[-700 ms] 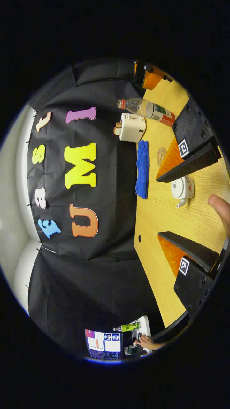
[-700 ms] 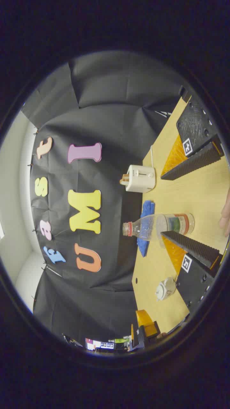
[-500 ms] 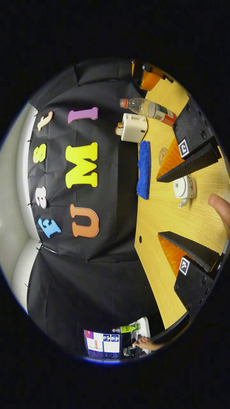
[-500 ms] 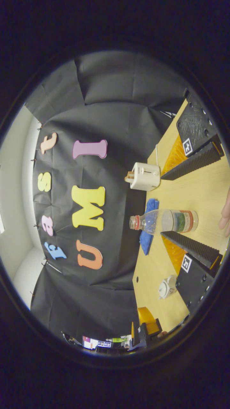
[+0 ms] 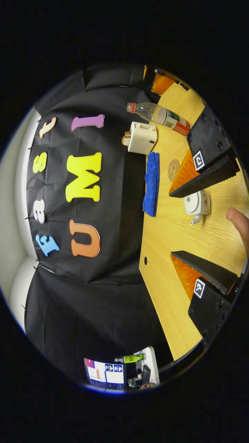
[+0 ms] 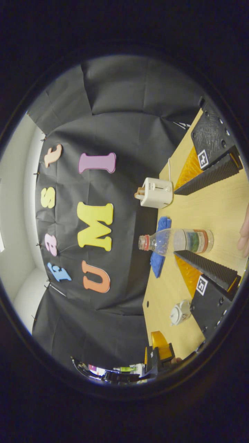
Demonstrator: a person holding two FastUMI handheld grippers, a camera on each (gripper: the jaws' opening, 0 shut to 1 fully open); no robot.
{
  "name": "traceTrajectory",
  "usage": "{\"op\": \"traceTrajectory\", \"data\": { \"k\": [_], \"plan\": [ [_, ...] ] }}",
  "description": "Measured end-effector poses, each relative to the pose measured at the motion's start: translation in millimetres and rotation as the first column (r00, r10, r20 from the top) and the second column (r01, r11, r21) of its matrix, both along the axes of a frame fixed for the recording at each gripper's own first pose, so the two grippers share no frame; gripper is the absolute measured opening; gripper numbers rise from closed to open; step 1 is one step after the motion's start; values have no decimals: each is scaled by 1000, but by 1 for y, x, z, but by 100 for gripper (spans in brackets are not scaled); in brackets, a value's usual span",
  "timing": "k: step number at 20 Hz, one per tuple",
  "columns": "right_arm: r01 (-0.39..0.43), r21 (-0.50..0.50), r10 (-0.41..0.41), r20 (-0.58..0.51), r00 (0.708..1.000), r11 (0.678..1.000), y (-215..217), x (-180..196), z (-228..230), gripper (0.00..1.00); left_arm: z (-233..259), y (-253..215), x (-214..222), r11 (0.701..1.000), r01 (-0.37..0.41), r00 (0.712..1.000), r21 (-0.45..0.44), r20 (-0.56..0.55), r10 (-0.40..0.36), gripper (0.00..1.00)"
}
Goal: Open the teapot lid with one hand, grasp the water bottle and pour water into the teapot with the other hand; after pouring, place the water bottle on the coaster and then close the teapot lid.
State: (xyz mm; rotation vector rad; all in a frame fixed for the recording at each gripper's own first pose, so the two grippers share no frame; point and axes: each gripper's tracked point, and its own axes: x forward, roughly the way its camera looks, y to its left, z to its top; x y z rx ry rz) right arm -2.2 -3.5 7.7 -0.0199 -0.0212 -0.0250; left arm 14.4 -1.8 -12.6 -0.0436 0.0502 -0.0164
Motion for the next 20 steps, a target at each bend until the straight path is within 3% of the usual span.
{"op": "traceTrajectory", "data": {
  "k": [5,6,12,16,20],
  "plan": [
    [25,56,-22,-42,999,998,-14,5,-11,99,-5,-18,20,999,34,999,9,-4,-34,97],
    [16,63,-12,-51,999,998,-13,6,-15,95,-9,-22,27,999,40,999,15,-7,-40,97],
    [7,5,-7,-15,1000,1000,-13,6,-9,95,-36,-36,66,997,72,994,4,-82,-72,95],
    [-20,-1,20,-10,1000,1000,-7,6,-11,95,-44,-37,70,996,85,990,12,-117,-83,79],
    [-23,-2,23,-25,999,1000,-6,10,-16,95,-54,-43,74,993,113,986,20,-127,-110,51]
  ]
}}
